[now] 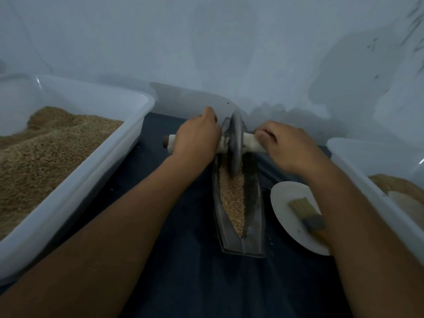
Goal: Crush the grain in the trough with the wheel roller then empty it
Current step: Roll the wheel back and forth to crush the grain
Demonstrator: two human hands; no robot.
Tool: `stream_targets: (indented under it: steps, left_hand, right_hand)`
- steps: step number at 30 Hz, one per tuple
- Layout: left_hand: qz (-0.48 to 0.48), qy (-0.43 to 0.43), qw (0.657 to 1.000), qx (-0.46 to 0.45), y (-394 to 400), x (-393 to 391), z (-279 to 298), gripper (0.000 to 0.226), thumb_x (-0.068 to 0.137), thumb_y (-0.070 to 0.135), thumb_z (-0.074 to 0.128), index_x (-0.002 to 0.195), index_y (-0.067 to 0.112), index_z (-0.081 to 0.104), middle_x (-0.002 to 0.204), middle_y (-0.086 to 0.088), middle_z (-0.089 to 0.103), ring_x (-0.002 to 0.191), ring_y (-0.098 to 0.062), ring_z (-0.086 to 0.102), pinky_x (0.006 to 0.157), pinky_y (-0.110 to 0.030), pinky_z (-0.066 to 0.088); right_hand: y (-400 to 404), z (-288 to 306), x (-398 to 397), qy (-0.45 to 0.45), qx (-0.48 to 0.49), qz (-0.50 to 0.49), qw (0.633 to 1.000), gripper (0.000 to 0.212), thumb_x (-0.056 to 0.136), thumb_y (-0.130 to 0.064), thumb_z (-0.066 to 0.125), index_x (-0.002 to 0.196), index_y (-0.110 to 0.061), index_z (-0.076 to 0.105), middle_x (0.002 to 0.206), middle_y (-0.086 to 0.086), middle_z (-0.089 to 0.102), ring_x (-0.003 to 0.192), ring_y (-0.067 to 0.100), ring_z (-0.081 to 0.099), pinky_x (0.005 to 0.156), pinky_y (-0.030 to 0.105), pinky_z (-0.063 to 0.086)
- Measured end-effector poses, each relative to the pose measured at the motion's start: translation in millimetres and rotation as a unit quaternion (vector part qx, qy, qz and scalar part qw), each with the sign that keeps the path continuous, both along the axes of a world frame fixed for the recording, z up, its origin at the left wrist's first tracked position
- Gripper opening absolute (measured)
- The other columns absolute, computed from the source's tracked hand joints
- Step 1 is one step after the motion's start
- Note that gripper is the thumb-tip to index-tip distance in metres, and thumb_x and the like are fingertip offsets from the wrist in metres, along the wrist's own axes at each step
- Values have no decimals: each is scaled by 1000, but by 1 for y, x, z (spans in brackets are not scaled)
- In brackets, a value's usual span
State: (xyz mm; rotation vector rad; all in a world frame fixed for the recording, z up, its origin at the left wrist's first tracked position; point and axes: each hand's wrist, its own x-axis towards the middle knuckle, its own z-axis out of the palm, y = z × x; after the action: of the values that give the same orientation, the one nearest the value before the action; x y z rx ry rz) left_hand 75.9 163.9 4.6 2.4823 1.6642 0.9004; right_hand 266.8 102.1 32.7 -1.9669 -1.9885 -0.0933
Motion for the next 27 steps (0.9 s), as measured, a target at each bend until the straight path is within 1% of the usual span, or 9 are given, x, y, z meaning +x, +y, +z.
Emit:
stream_targets:
  steps: [3, 5, 8, 11, 13, 17, 21, 24, 27]
  left_hand:
    - [-10, -10, 998, -59, -6, -5, 7, 11, 98, 14, 48, 109, 13, 47, 92, -8, 55, 69, -20, 43, 64, -36, 33]
    - [-15, 13, 997, -77, -13, -7, 10, 11, 97, 16, 48, 108, 14, 47, 89, -8, 52, 69, -22, 42, 66, -37, 35]
    - [-29, 82, 991, -98, -24, -12, 17, 11, 95, 23, 50, 103, 16, 47, 89, -7, 52, 73, -24, 43, 68, -38, 37]
    - [-41, 144, 980, -131, -37, -19, 28, 17, 92, 36, 54, 95, 22, 43, 76, 3, 39, 70, -20, 40, 70, -38, 37]
    - [-40, 179, 971, -152, -45, -22, 34, 21, 90, 42, 54, 94, 24, 43, 75, 4, 37, 75, -21, 43, 72, -38, 38]
    - [-27, 222, 964, -144, -53, -24, 39, 15, 93, 40, 50, 95, 25, 47, 78, 5, 40, 80, -22, 47, 71, -38, 38]
    - [-11, 209, 971, -114, -49, -22, 34, 15, 95, 37, 49, 96, 22, 49, 82, 1, 46, 69, -18, 42, 68, -37, 35]
    - [8, 149, 987, -54, -43, -17, 22, 10, 97, 26, 49, 93, 17, 47, 74, 1, 40, 60, -15, 35, 60, -36, 31]
    - [27, 83, 996, -13, -31, -13, 9, 6, 98, 16, 45, 93, 14, 45, 73, -3, 42, 58, -19, 36, 55, -36, 30]
  right_hand:
    - [-13, 17, 1, 0, -89, 31, 996, 13, 101, -45, 47, 107, -36, 54, 107, -10, 60, 94, 15, 55, 74, 33, 39]
    - [-25, 28, -1, -12, -129, 41, 991, 10, 98, -47, 52, 102, -37, 53, 107, -12, 62, 93, 13, 56, 73, 33, 42]
    - [-43, 42, -10, -30, -161, 46, 986, 18, 90, -51, 62, 98, -38, 51, 103, -12, 62, 90, 12, 57, 70, 34, 44]
    - [-58, 54, -21, -62, -182, 57, 980, 26, 83, -53, 70, 95, -40, 51, 95, -17, 57, 84, 5, 54, 65, 30, 44]
    - [-63, 58, -27, -68, -191, 65, 977, 27, 81, -52, 73, 91, -40, 50, 94, -17, 56, 82, 4, 54, 63, 29, 45]
    - [-67, 64, -31, -72, -194, 71, 976, 29, 79, -51, 76, 92, -37, 53, 93, -17, 58, 81, 3, 54, 59, 27, 40]
    - [-64, 64, -29, -72, -209, 62, 973, 29, 79, -51, 75, 90, -35, 53, 90, -15, 59, 79, 4, 55, 59, 28, 40]
    - [-56, 57, -25, -69, -211, 51, 974, 23, 85, -46, 71, 93, -33, 53, 90, -11, 59, 78, 7, 55, 58, 29, 38]
    - [-44, 46, -19, -53, -189, 36, 980, 20, 91, -41, 63, 103, -27, 56, 97, -5, 61, 80, 9, 54, 59, 29, 39]
